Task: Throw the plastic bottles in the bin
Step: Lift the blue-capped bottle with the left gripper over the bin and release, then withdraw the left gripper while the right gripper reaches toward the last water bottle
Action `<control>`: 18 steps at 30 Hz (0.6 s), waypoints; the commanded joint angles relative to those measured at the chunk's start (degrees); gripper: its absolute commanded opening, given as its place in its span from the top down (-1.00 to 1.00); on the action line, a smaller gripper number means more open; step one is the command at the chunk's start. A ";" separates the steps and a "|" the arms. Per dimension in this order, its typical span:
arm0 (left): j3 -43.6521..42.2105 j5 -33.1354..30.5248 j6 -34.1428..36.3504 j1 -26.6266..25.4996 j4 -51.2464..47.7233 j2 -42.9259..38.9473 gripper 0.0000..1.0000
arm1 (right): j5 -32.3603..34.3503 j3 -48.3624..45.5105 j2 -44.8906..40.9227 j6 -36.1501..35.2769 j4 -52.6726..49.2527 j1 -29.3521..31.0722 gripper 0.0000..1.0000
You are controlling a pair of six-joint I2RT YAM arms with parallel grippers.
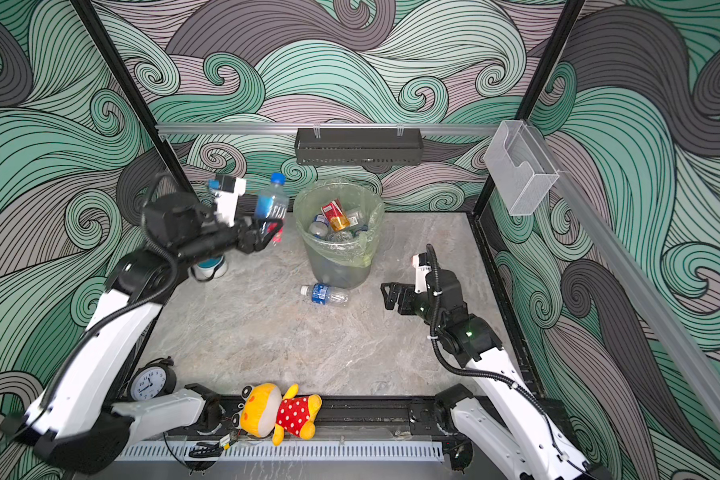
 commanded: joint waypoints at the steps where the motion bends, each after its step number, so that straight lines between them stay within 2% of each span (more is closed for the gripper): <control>1: 15.44 8.74 -3.92 -1.72 -0.48 16.61 -0.72 | 0.46 1.27 -0.97 0.92 0.20 -0.33 -1.00; 2: 20.29 9.08 -3.38 -2.67 -2.69 20.49 -0.96 | 0.83 1.01 -1.07 1.20 0.37 -0.34 -1.00; 3: 23.92 8.19 -2.87 -3.37 -5.18 22.82 -0.97 | 0.84 0.87 -1.05 1.37 0.50 -0.33 -1.00; 5: 24.97 6.61 -1.84 -3.95 -7.25 22.80 -0.97 | 0.54 0.94 -0.73 1.16 0.26 -0.33 -1.00; 11: 2.90 2.35 -2.54 -1.07 2.24 5.99 -0.97 | -0.94 1.02 0.31 -3.22 -0.28 -0.24 -1.00; 18: -13.51 -5.72 -0.59 1.75 -2.72 -9.21 -0.97 | -7.57 2.57 3.22 -8.97 0.78 0.56 -0.99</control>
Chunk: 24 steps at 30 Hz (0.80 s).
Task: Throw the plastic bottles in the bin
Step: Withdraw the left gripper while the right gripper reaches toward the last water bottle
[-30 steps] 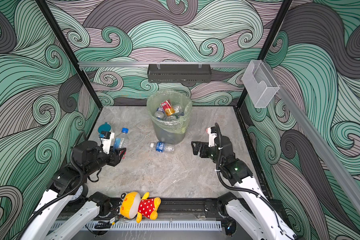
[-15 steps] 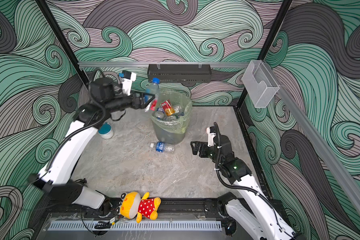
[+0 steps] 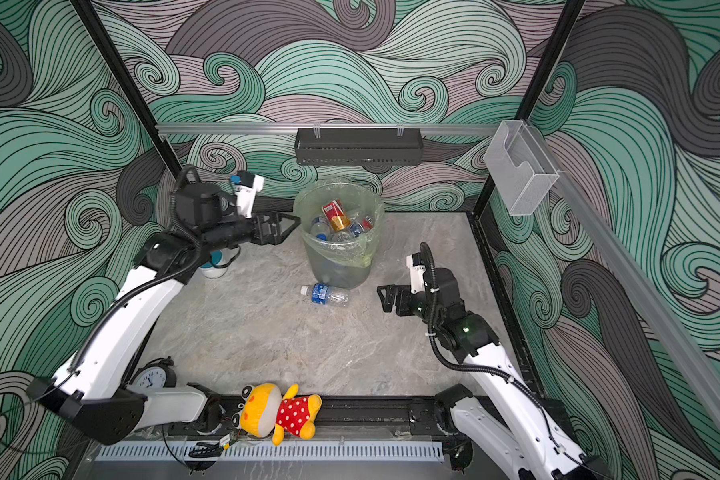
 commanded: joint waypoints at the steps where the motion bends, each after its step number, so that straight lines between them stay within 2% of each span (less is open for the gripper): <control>1: -6.61 -5.38 1.10 0.86 -1.97 -4.98 -0.97 | -3.59 2.35 0.65 -4.39 0.78 0.69 -0.99; 10: -18.82 -15.75 2.32 2.58 -9.48 -17.65 -0.97 | -3.60 5.26 3.32 -11.10 -0.70 6.09 -0.86; 24: -31.90 -27.71 3.81 3.68 -13.45 -24.94 -0.97 | 9.14 16.75 18.82 -22.50 -8.07 20.82 -0.73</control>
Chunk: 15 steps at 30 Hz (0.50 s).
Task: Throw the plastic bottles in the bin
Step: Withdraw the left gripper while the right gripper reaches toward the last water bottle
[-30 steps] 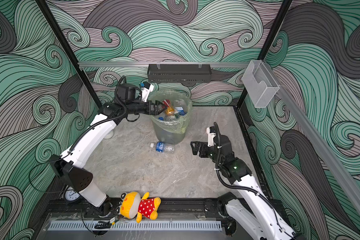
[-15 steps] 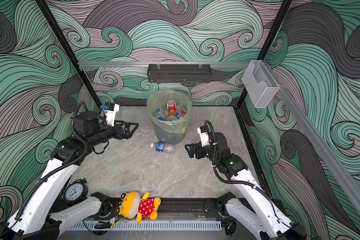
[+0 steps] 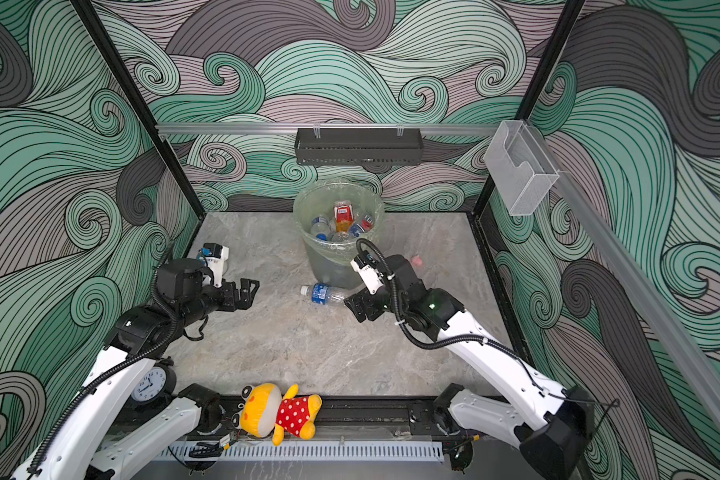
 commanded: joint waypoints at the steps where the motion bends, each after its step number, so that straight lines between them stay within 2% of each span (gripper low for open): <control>1: -1.15 -4.99 1.62 0.73 -1.81 -1.08 -0.98 | 5.33 3.21 3.57 -4.76 -3.13 2.70 -0.73; 8: -3.23 -6.05 2.29 1.19 -1.11 -2.58 -0.97 | 10.19 9.55 13.95 -6.85 -4.73 7.51 -0.60; 15: -2.90 -7.15 2.37 1.40 -2.97 -4.88 -0.97 | 15.42 18.59 26.34 -7.09 -10.09 9.13 -0.49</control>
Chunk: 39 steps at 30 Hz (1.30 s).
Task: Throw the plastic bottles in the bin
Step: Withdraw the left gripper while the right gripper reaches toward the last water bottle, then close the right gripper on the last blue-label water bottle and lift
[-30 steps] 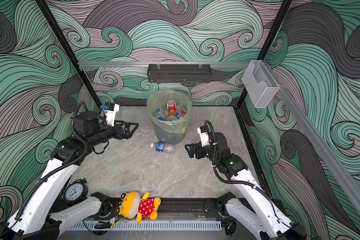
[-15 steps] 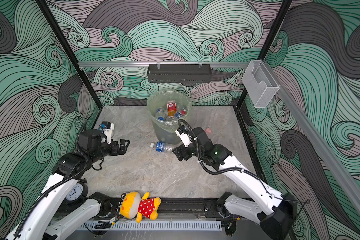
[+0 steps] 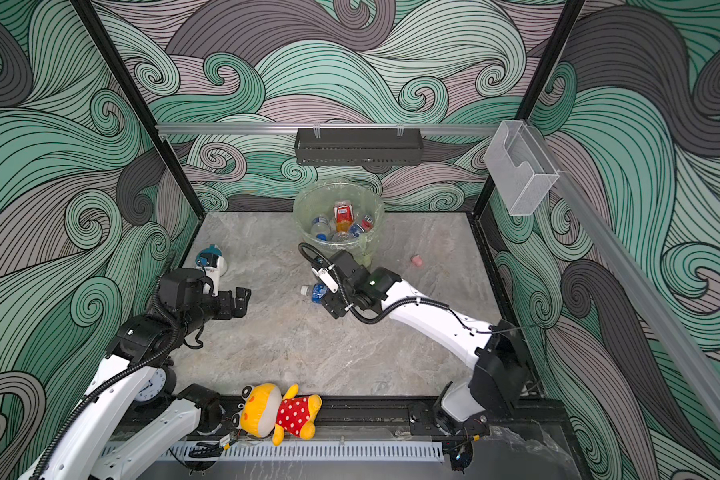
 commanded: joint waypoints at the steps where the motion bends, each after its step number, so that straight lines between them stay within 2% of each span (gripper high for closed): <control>1: 0.36 -1.92 0.64 0.58 -2.41 -2.10 -0.97 | 4.77 2.97 3.50 -2.07 -3.68 0.75 -0.49; 14: -1.11 -2.80 0.85 0.67 -5.26 -6.79 -0.97 | 10.99 10.00 18.03 -3.59 -5.35 3.15 -0.45; 39: -2.51 -3.15 1.59 0.67 -5.46 -7.38 -0.97 | 16.90 13.06 29.26 -6.18 0.36 4.36 -0.51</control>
